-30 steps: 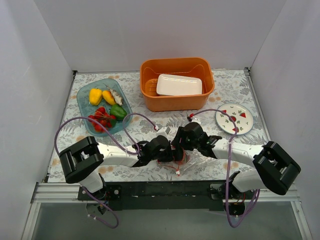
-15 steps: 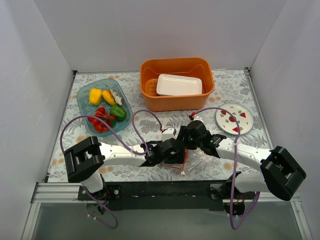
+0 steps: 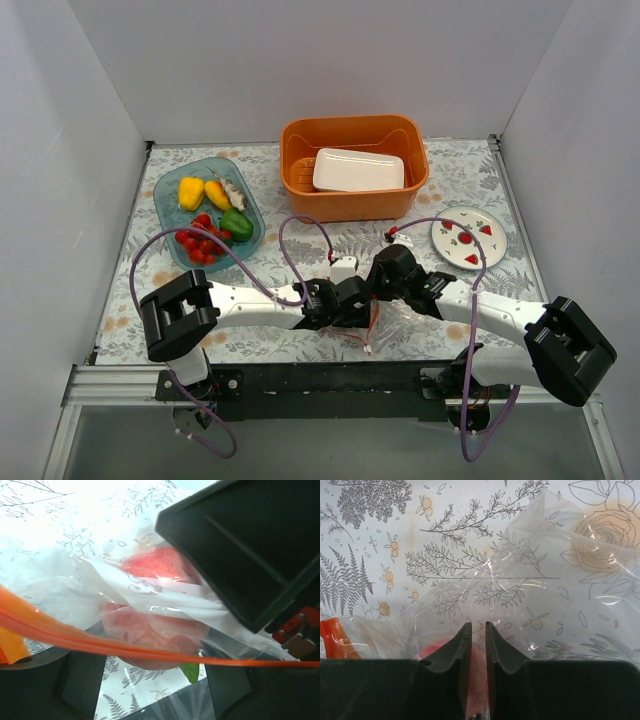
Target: Open the zip-top bag and remove the fake food
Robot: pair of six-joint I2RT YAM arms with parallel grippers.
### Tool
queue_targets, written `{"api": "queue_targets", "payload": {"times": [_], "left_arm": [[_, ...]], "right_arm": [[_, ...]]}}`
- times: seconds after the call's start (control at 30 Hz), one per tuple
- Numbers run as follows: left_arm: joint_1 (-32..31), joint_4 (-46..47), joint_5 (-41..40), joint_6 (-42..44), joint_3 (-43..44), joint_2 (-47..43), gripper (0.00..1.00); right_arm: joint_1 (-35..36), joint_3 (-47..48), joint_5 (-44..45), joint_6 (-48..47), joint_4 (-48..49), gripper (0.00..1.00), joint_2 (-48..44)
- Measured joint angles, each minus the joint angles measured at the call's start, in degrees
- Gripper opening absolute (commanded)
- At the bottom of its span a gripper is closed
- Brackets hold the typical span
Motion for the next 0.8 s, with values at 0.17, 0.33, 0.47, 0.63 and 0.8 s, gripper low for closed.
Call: {"api": "queue_targets", "payload": {"times": [0.17, 0.33, 0.47, 0.63, 0.8], "left_arm": [[0.8, -1.8, -1.9, 0.4, 0.6, 0.0, 0.42], [3.2, -3.9, -2.2, 0.5, 0.1, -1.4, 0.4], [3.5, -5.9, -2.0, 0.4, -1.6, -5.3, 0.4], [3.7, -8.2, -2.0, -0.6, -4.2, -11.6, 0.4], [5.2, -9.4, -1.7, -1.8, -6.5, -17.7, 0.4]], "right_arm": [[0.5, 0.0, 0.7, -1.0, -1.5, 0.18, -0.7], [1.1, 0.0, 1.7, -1.9, -2.4, 0.16, -1.7], [0.0, 0.0, 2.5, -2.8, -3.0, 0.15, -1.7], [-2.1, -0.1, 3.1, -3.2, -2.6, 0.13, -1.7], [-3.3, -1.2, 3.1, -3.6, -1.4, 0.13, -1.7]]}}
